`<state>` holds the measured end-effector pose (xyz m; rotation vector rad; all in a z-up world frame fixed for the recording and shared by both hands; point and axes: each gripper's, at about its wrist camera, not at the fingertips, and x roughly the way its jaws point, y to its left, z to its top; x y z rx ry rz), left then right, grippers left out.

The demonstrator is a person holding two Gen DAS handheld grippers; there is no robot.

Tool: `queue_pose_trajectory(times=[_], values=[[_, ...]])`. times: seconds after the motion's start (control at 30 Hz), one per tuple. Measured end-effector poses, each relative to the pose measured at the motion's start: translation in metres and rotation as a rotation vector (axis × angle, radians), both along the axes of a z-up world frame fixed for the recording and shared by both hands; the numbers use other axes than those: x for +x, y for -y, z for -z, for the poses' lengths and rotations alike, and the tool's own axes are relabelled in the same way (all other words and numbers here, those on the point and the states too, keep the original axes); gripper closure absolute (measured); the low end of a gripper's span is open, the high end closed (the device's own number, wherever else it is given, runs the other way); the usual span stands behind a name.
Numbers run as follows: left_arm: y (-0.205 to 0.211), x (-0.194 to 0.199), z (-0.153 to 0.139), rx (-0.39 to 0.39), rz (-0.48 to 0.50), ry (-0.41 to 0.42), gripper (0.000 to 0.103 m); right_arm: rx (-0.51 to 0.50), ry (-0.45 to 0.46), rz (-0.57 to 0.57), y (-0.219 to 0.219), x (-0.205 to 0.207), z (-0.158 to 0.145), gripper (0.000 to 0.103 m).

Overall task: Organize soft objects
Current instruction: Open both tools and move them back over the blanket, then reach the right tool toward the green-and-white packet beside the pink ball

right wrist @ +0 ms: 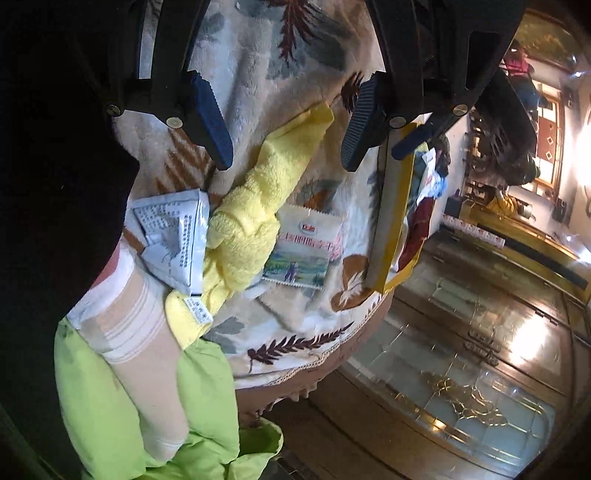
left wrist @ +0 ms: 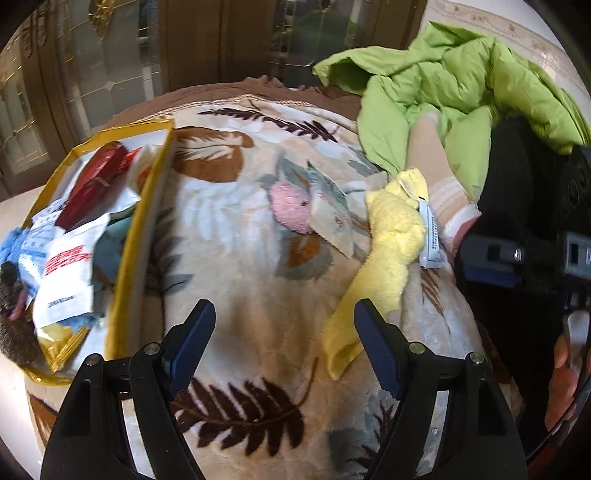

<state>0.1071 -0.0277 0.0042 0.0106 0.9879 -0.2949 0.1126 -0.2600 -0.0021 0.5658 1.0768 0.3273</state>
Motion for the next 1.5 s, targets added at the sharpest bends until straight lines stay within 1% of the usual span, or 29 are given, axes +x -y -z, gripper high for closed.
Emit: queue_pose_trajectory(times=[0.2, 0.27, 0.37, 0.43, 0.5, 0.63, 0.77, 0.87, 0.97, 1.07, 1.13, 1.2, 1.3, 1.37, 1.47, 1.5], values=[[0.016, 0.003, 0.008, 0.016, 0.041, -0.005, 0.026, 0.017, 0.026, 0.044, 0.015, 0.005, -0.013, 0.038], [0.019, 0.005, 0.010, 0.004, 0.044, -0.010, 0.026, 0.008, 0.025, 0.036, 0.014, 0.012, -0.016, 0.035], [0.019, 0.010, 0.010, -0.011, 0.031, -0.014, 0.026, -0.013, 0.029, -0.004, 0.003, 0.020, -0.021, 0.035], [0.017, 0.017, 0.008, -0.022, 0.016, -0.014, 0.026, -0.019, 0.044, -0.004, 0.000, 0.023, -0.025, 0.035], [0.015, 0.025, 0.005, -0.040, 0.011, -0.016, 0.026, -0.008, 0.039, 0.010, -0.001, 0.026, -0.024, 0.035], [0.011, 0.049, -0.003, -0.065, -0.018, -0.015, 0.026, 0.049, -0.013, 0.062, 0.005, 0.036, -0.010, 0.035], [0.010, 0.079, -0.007, -0.089, -0.050, -0.030, 0.026, 0.076, -0.076, 0.103, 0.008, 0.048, 0.009, 0.035], [0.015, 0.100, -0.003, -0.080, -0.055, -0.052, 0.026, 0.086, -0.094, 0.126, 0.009, 0.052, 0.017, 0.035], [0.024, 0.118, 0.001, -0.069, -0.045, -0.073, 0.026, 0.094, -0.106, 0.133, 0.011, 0.057, 0.023, 0.035], [0.035, 0.132, 0.008, -0.063, -0.013, -0.106, 0.026, 0.107, -0.117, 0.135, 0.012, 0.059, 0.028, 0.035], [0.042, 0.138, 0.013, -0.064, 0.001, -0.134, 0.026, 0.108, -0.122, 0.127, 0.011, 0.059, 0.030, 0.035], [0.049, 0.140, 0.015, -0.096, 0.023, -0.160, 0.026, 0.110, -0.123, 0.125, 0.011, 0.060, 0.031, 0.035], [0.058, 0.138, 0.010, -0.112, 0.060, -0.151, 0.026, 0.117, -0.128, 0.129, 0.012, 0.062, 0.035, 0.035], [0.065, 0.137, 0.008, -0.129, 0.098, -0.165, 0.025, 0.118, -0.135, 0.138, 0.014, 0.063, 0.037, 0.035], [0.069, 0.139, 0.007, -0.132, 0.108, -0.185, 0.026, 0.133, -0.153, 0.155, 0.016, 0.064, 0.041, 0.035], [0.069, 0.140, 0.004, -0.145, 0.107, -0.191, 0.026, 0.139, -0.155, 0.159, 0.017, 0.064, 0.041, 0.035]])
